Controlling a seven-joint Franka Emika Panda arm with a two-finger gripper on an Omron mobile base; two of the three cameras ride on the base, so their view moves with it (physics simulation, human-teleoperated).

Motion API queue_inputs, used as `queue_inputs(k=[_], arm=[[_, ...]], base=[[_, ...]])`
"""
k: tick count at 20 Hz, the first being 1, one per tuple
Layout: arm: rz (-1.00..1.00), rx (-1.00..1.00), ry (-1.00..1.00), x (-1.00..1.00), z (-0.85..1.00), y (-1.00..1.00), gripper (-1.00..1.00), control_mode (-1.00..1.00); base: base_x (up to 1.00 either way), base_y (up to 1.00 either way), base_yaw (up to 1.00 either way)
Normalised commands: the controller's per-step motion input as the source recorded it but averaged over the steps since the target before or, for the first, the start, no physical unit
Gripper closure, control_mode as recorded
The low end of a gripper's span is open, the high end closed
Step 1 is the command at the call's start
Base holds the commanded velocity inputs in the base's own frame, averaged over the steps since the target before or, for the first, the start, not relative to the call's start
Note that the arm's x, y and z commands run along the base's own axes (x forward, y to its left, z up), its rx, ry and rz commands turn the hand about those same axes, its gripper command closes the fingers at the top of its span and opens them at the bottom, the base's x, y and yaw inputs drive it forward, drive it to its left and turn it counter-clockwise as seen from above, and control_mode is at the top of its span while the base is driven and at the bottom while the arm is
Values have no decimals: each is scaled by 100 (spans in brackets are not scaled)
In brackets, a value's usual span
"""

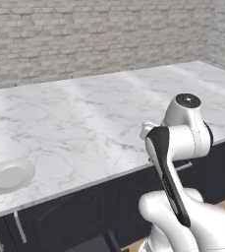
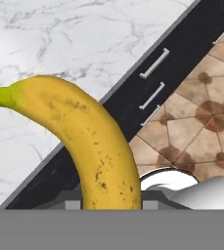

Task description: Pick the pear and banana from the fridge and place them on the plate next to the blender to make a fruit smoothie.

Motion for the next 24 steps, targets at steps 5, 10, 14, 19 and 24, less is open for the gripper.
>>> queue_inputs(k=[5,10,14,19,24], arm=[[0,0,0,0,0,0,100,100],[0,0,0,0,0,0,100,100],[0,0,0,0,0,0,100,100],[0,0,0,0,0,0,100,100],[0,0,0,0,0,0,100,100]], base=[[10,97,26],[-64,84,16],[23,-43,13],[29,-100,14],[-68,13,20]])
